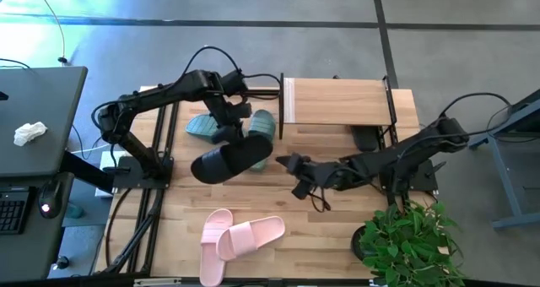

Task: Pick and place slides into the shelf
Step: Put the black slipper under the shelf

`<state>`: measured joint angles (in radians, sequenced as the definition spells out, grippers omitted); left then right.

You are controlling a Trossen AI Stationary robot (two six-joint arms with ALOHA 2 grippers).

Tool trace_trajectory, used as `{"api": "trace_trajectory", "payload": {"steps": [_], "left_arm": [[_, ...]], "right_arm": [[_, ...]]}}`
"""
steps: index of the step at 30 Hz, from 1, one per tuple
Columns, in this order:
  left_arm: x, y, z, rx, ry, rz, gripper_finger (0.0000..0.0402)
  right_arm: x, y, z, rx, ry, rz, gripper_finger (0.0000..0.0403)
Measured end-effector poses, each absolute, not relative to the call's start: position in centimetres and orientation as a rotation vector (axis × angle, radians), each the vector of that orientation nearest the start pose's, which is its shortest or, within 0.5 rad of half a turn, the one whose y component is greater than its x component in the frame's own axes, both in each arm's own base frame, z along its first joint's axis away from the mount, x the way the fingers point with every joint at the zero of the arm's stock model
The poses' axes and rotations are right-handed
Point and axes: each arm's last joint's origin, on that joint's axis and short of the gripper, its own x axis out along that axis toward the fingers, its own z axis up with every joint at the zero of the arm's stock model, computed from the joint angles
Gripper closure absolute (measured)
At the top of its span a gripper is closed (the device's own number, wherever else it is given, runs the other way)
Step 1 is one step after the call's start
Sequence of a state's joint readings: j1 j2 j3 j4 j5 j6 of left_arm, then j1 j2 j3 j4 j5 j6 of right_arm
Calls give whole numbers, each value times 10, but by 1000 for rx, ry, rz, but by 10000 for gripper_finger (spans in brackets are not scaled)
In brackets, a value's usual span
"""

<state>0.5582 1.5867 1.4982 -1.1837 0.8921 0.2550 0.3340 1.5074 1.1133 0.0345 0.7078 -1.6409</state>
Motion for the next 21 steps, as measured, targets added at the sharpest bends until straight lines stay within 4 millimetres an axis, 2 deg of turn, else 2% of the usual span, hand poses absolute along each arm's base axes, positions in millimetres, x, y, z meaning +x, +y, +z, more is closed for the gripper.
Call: {"api": "trace_trajectory", "payload": {"steps": [3, 8, 13, 16, 21], "left_arm": [[265, 138, 324, -624, 893, -418, 336], [261, 136, 323, -654, 930, -421, 336], [260, 135, 322, -653, 930, -437, 336], [261, 135, 322, -655, 927, -441, 336], [261, 135, 323, -656, 926, -441, 336]], "right_arm": [[332, 90, 288, -1850, 602, -23, 366], [333, 89, 288, -1836, 631, -78, 298], [332, 95, 286, -1936, 590, 20, 240], [332, 96, 287, -2000, 573, 41, 221], [333, 98, 293, -2064, 532, 21, 217]]}}
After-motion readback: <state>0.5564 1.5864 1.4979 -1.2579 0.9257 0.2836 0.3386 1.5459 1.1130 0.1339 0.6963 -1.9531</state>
